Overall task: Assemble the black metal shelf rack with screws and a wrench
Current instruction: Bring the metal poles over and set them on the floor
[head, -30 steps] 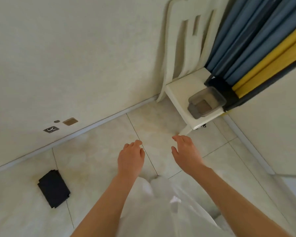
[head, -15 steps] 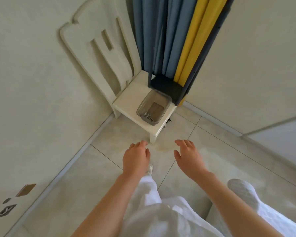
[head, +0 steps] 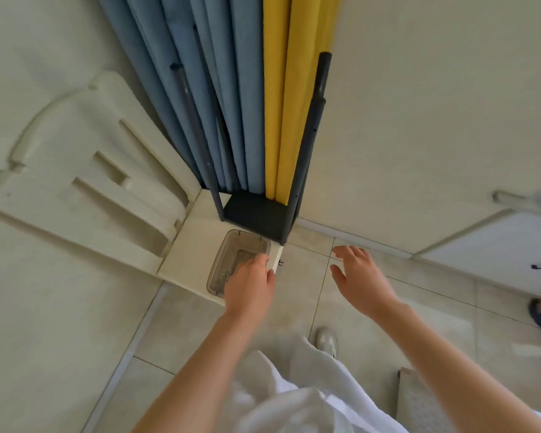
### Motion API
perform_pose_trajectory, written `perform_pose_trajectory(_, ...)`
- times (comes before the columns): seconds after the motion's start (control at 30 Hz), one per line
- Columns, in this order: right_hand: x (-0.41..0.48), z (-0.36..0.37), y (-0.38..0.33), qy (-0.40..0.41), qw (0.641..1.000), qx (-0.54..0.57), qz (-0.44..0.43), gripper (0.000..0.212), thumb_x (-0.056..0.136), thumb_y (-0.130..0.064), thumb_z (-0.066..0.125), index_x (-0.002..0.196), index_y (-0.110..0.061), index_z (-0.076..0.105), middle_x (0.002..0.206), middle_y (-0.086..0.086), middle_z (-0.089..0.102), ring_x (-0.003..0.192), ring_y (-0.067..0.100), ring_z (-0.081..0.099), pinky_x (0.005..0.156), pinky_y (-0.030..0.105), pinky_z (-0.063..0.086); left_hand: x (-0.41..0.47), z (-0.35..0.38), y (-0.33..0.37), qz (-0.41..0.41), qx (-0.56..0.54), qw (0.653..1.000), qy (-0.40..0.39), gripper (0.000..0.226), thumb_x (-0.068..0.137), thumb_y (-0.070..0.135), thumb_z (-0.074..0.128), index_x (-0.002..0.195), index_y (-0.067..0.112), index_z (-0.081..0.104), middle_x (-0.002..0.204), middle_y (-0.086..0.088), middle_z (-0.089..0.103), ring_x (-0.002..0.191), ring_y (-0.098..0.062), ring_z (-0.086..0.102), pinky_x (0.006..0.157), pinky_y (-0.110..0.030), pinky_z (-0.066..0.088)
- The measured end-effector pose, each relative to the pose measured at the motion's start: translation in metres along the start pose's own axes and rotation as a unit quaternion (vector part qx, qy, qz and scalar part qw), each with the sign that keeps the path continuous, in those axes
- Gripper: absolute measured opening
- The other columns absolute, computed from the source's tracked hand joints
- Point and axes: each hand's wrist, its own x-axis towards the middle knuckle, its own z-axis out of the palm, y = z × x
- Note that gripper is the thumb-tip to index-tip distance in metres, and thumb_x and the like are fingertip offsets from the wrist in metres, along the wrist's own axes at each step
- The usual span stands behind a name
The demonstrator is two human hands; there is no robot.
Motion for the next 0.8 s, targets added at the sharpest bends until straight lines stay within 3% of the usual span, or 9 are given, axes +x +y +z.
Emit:
perform_pose_trajectory(0.1, 0.040, -0.020, 0.013, -0.005, 1.000, 0.011, -0.007, 0.039, 0.101, -0.026, 0.049, 0.138, -0.014, 0.047, 0.133, 0.002, 0.056, 0.131, 0.020, 0.042, 0.103, 0.033, 0.041, 0.037, 0.001, 0.026, -0.015, -0.053, 0.998, 0.020, 0.033, 0.101, 0.028, 0.055, 0.133, 0.021, 0.055, 0.113, 0.006, 0.068, 0.095, -0.013, 0.063, 0.065, -0.025, 0.046)
perform_pose_trajectory(0.27, 0.113, -0.054, 0.037, -0.037, 0.998, 0.016, -0.050, 0.038, 0.102, -0.024, 0.047, 0.138, -0.014, 0.047, 0.132, 0.003, 0.057, 0.127, 0.020, 0.045, 0.102, 0.034, 0.045, 0.099, 0.008, 0.073, -0.082, -0.203, 0.975, 0.047, 0.047, 0.097, 0.027, 0.063, 0.141, 0.021, 0.048, 0.129, 0.003, 0.060, 0.096, -0.004, 0.058, 0.069, -0.015, 0.047)
perform_pose_trajectory(0.4, 0.167, -0.079, 0.047, -0.062, 0.993, 0.013, -0.099, 0.038, 0.101, -0.024, 0.048, 0.138, -0.015, 0.048, 0.130, 0.002, 0.058, 0.126, 0.020, 0.046, 0.099, 0.033, 0.044, 0.135, 0.010, 0.101, -0.138, -0.248, 0.956, 0.075, 0.059, 0.094, 0.026, 0.067, 0.147, 0.020, 0.040, 0.141, -0.002, 0.051, 0.120, -0.016, 0.057, 0.088, -0.025, 0.050)
perform_pose_trajectory(0.5, 0.211, -0.095, 0.048, -0.079, 0.988, 0.000, -0.135, 0.038, 0.101, -0.025, 0.048, 0.138, -0.014, 0.047, 0.131, 0.003, 0.057, 0.130, 0.021, 0.043, 0.103, 0.034, 0.043, 0.157, 0.009, 0.115, -0.152, -0.258, 0.947, 0.121, 0.062, 0.093, 0.025, 0.070, 0.147, 0.020, 0.040, 0.142, -0.002, 0.049, 0.127, -0.017, 0.053, 0.096, -0.029, 0.048)
perform_pose_trajectory(0.67, 0.279, -0.121, 0.032, -0.079, 0.986, 0.028, -0.146, 0.047, 0.101, -0.022, 0.050, 0.145, -0.013, 0.038, 0.136, 0.007, 0.053, 0.132, 0.027, 0.043, 0.105, 0.036, 0.039, 0.192, 0.002, 0.126, -0.150, -0.291, 0.930, 0.167, 0.058, 0.087, 0.026, 0.076, 0.138, 0.023, 0.049, 0.128, 0.007, 0.056, 0.118, -0.007, 0.051, 0.095, -0.025, 0.041)
perform_pose_trajectory(0.8, 0.320, -0.129, 0.010, -0.066, 0.982, 0.114, -0.138, 0.055, 0.100, -0.022, 0.053, 0.148, -0.011, 0.031, 0.140, 0.011, 0.050, 0.128, 0.028, 0.049, 0.099, 0.030, 0.039, 0.213, -0.002, 0.128, -0.103, -0.314, 0.930, 0.161, 0.040, 0.083, 0.020, 0.079, 0.103, 0.043, 0.053, 0.099, 0.016, 0.064, 0.099, -0.002, 0.061, 0.085, -0.013, 0.045)
